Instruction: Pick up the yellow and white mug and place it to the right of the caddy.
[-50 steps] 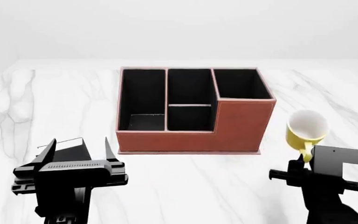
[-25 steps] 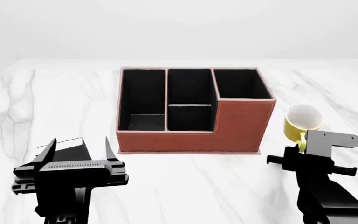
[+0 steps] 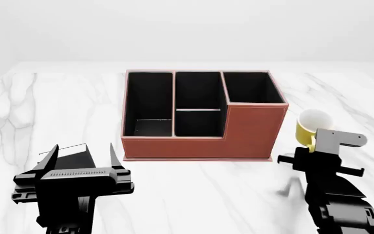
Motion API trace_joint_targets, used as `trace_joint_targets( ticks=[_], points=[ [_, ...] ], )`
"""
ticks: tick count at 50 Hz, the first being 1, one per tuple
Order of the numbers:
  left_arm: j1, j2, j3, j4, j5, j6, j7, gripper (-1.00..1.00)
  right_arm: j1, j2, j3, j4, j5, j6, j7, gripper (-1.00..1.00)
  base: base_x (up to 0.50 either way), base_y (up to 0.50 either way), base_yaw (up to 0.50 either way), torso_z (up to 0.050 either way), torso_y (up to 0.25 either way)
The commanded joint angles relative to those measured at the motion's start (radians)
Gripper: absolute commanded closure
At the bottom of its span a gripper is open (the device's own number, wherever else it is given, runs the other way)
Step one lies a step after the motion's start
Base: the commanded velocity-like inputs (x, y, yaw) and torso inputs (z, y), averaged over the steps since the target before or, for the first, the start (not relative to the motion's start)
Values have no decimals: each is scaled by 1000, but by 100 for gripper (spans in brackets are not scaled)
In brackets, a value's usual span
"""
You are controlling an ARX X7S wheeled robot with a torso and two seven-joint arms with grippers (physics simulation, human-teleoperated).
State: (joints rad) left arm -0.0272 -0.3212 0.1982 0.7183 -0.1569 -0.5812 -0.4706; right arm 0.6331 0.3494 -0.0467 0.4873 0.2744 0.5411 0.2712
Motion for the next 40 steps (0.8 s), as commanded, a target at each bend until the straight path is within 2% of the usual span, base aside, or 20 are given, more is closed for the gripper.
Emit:
trace_joint_targets(
  ticks=[1, 40],
  points=[
    [2, -3, 2, 2, -2, 2, -5, -100, 64, -14, -11, 132, -35, -56, -19, 100, 0, 0, 0, 0, 0],
    [2, -14, 11, 4, -10, 4, -16, -100, 173, -40, -37, 500, -60, -246, -88, 100, 0, 0, 0, 0, 1]
  ],
)
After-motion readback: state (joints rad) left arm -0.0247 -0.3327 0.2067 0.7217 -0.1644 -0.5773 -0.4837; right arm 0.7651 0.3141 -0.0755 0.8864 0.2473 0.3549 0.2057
